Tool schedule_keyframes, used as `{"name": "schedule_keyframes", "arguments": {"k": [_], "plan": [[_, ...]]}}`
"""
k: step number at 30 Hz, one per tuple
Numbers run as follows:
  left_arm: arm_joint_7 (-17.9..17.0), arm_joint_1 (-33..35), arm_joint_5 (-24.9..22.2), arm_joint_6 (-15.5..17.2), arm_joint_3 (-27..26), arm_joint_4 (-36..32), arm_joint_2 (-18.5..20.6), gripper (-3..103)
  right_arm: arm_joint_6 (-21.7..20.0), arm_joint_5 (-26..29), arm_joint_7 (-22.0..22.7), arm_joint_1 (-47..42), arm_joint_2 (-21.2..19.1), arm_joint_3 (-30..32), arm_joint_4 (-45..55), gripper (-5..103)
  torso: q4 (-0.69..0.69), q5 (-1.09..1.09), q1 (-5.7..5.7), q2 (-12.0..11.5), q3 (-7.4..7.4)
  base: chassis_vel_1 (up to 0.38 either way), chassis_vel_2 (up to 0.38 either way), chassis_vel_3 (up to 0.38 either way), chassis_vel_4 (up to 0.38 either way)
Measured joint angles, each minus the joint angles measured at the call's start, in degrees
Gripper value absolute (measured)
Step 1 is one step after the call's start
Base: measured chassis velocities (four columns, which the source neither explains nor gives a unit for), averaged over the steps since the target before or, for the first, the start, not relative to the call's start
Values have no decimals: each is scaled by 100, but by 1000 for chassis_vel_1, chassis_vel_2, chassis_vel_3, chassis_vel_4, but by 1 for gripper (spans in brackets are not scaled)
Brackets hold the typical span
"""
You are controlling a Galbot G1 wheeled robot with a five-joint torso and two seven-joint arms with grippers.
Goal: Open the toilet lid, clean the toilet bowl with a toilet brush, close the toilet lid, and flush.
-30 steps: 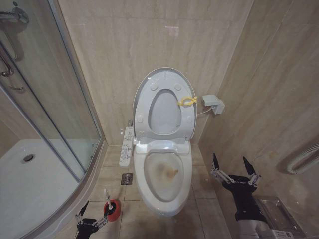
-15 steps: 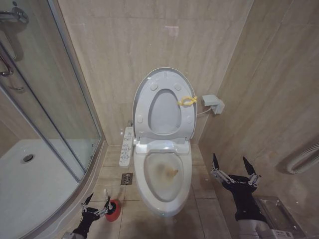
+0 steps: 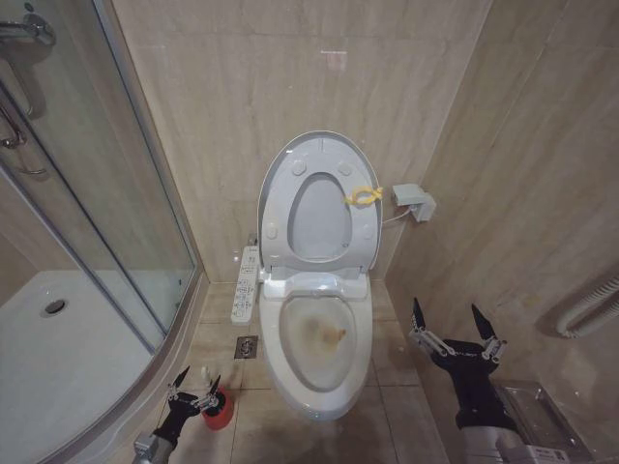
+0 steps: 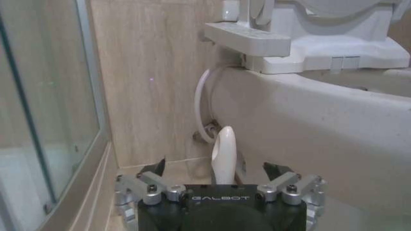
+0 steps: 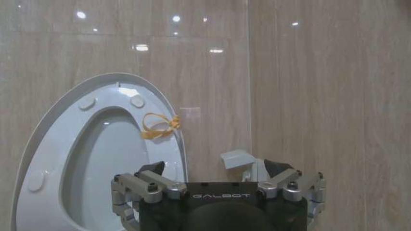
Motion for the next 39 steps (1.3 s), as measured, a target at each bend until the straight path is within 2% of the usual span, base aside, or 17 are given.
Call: {"name": "schedule_keyframes", "arguments": {"k": [4, 5, 12, 13, 19, 20, 27, 28, 31, 36, 39], "plan": [[124, -61, 170, 6, -45, 26, -41, 100, 0, 0, 0, 0, 0, 0, 0, 100, 0, 0, 0, 0, 0, 0, 0, 0, 0], [169, -56, 183, -1, -54, 26, -48, 81, 0, 0, 0, 0, 0, 0, 0, 100, 0, 1, 0, 0, 0, 0, 0, 0, 0], [280, 12, 116, -127, -83, 30, -61, 81, 0, 0, 0, 0, 0, 0, 0, 100, 0, 0, 0, 0, 0, 0, 0, 0, 0], [281, 21, 115, -167, -91, 41, -61, 54, 0, 0, 0, 0, 0, 0, 0, 100, 0, 0, 0, 0, 0, 0, 0, 0, 0], [282, 56, 116, -261, -154, 82, -58, 54, 0, 0, 0, 0, 0, 0, 0, 100, 0, 0, 0, 0, 0, 0, 0, 0, 0], [282, 64, 115, -266, -163, 85, -58, 27, 0, 0, 0, 0, 0, 0, 0, 100, 0, 0, 0, 0, 0, 0, 0, 0, 0], [361, 93, 38, -321, -216, 118, -54, 27, 0, 0, 0, 0, 0, 0, 0, 100, 0, 0, 0, 0, 0, 0, 0, 0, 0], [380, 103, 1, -335, -232, 118, -52, 20, 0, 0, 0, 0, 0, 0, 0, 100, 0, 0, 0, 0, 0, 0, 0, 0, 0], [408, 157, -67, -343, -278, 51, -41, 20, 0, 0, 0, 0, 0, 0, 0, 100, 0, -1, 0, 0, 0, 0, 0, 0, 0], [447, 413, -260, -206, -393, -550, 75, 20, 0, 0, 0, 0, 0, 0, 0, 100, 1, 0, 0, 0, 0, 0, 0, 0, 0], [603, 645, -620, 2, -452, -1149, 194, 20, 0, 0, 0, 0, 0, 0, 0, 100, 0, 0, 0, 0, 0, 0, 0, 0, 0]]}}
